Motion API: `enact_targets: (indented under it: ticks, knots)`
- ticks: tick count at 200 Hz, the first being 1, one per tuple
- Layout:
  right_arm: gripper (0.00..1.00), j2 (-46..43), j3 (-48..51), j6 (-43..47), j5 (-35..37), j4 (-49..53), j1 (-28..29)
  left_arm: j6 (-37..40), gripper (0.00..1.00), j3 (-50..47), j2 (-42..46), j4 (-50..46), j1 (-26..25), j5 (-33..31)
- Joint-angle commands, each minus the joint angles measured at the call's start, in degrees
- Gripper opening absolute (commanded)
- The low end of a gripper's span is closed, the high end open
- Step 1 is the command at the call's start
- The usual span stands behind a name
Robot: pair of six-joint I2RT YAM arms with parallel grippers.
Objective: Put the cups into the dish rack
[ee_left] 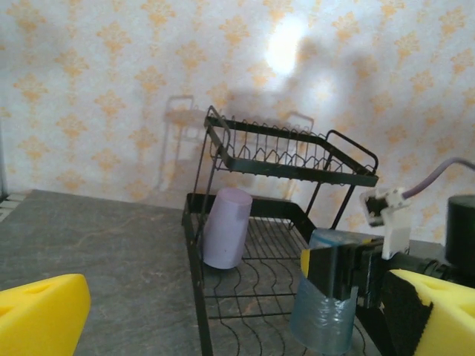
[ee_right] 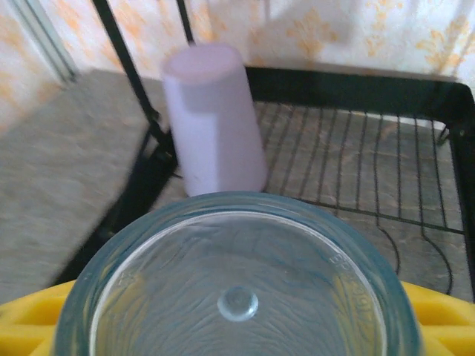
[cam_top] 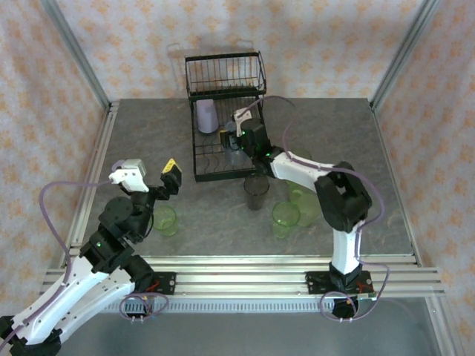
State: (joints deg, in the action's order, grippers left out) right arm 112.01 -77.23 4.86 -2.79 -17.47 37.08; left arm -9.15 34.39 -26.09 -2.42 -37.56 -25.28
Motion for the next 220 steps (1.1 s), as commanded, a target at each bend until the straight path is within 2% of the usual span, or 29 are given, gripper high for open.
enact_targets:
  ticks: [1,33,120,220]
  knots:
    - [0.47,2.88,-4.13,6.83,4.5,-9.26,-0.08,-1.0,0.99,-0.29,1.38,-3.21,-0.23,-3.18]
    - [0.47,8.25,-6.17,5.55,6.94,-17.13,-0.08,-0.79,0.99,0.04,1.57,-4.08,-0.23,-3.3]
    - [0.47,18.29,-17.12,5.26,11.79,-22.23,-0.17,-0.65,0.99,0.63,1.27,-5.09,-0.23,-3.29]
    - [0.48,28.49,-29.89,6.08,18.03,-21.83,-1.02,-1.19,0.99,1.73,1.45,-7.34,-0.23,-3.07]
